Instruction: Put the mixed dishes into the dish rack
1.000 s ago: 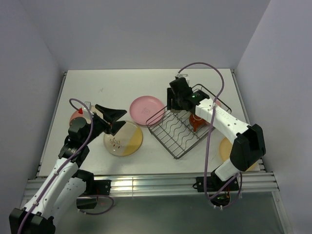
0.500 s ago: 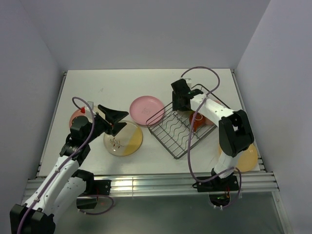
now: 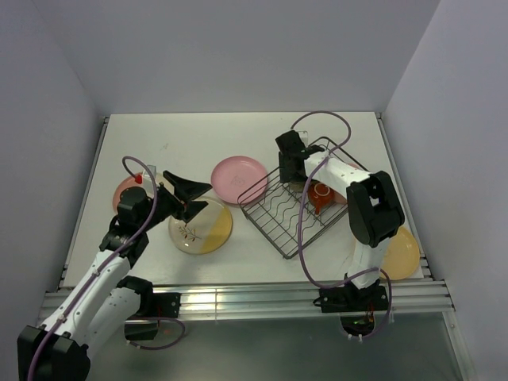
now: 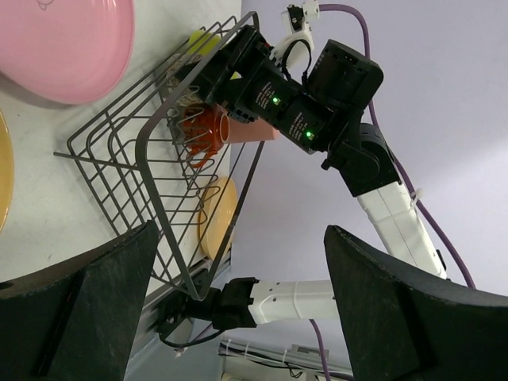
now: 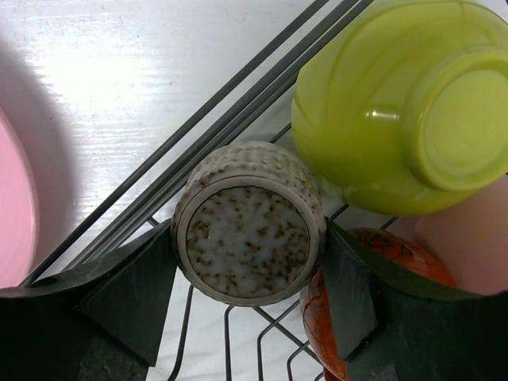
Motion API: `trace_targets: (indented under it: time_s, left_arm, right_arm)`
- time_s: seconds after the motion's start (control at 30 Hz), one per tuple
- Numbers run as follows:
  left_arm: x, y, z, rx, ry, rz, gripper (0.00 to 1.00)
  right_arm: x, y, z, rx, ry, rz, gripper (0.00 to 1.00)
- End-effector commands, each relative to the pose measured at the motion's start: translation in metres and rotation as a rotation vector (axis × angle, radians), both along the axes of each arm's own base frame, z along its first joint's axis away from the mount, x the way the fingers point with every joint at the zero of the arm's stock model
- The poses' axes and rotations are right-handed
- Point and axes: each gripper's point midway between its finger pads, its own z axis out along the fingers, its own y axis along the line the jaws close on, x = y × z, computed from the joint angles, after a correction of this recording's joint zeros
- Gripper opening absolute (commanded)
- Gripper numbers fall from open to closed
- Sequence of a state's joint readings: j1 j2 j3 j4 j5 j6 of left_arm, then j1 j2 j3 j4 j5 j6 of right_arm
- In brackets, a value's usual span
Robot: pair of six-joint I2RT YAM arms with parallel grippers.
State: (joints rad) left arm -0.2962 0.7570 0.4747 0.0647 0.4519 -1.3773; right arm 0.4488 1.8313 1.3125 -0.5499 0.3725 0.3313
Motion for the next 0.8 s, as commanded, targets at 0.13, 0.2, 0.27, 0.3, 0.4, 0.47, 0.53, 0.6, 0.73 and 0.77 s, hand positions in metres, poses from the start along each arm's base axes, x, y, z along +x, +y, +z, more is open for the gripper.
trace_targets:
  time_s: [0.13, 0.2, 0.27, 0.3, 0.4, 0.47, 0.53, 0.6, 0.73, 0.77]
  left_arm:
    - [-0.002, -0.005, 0.01, -0.001, -0.065, -0.043, 0.93]
    - [-0.002, -0.006, 0.01, 0.0, -0.067, -0.046, 0.93]
    - [-0.002, -0.006, 0.01, 0.002, -0.07, -0.05, 0.93]
    - [-0.002, -0.006, 0.011, 0.003, -0.072, -0.055, 0.93]
    - [-0.002, -0.006, 0.012, 0.031, -0.079, -0.053, 0.93]
    - [-0.001, -0.005, 0.014, 0.057, -0.094, -0.053, 0.93]
    - [-0.001, -0.003, 0.014, 0.076, -0.096, -0.05, 0.93]
    - [0.0, -0.003, 0.016, 0.089, -0.109, -0.049, 0.93]
    - [0.003, -0.005, 0.021, 0.109, -0.134, -0.047, 0.91]
    - [0.005, -0.005, 0.026, 0.125, -0.156, -0.043, 0.9]
  right_arm:
    - [0.022, -0.002, 0.037, 0.007, -0.122, -0.023, 0.87]
    - [0.022, -0.003, 0.041, 0.001, -0.128, -0.025, 0.91]
    - [0.021, -0.004, 0.048, 0.008, -0.14, -0.027, 0.96]
    - [0.02, -0.005, 0.052, 0.008, -0.148, -0.034, 0.97]
    - [0.012, -0.007, 0.078, 0.037, -0.201, -0.051, 0.98]
    - [0.002, -0.01, 0.092, 0.04, -0.231, -0.076, 0.98]
    - [-0.016, -0.019, 0.113, 0.056, -0.266, -0.112, 0.98]
    - [-0.031, -0.029, 0.123, 0.058, -0.277, -0.15, 0.98]
    - [-0.078, -0.053, 0.139, 0.077, -0.263, -0.222, 0.98]
    - [-0.086, -0.057, 0.139, 0.088, -0.259, -0.263, 0.98]
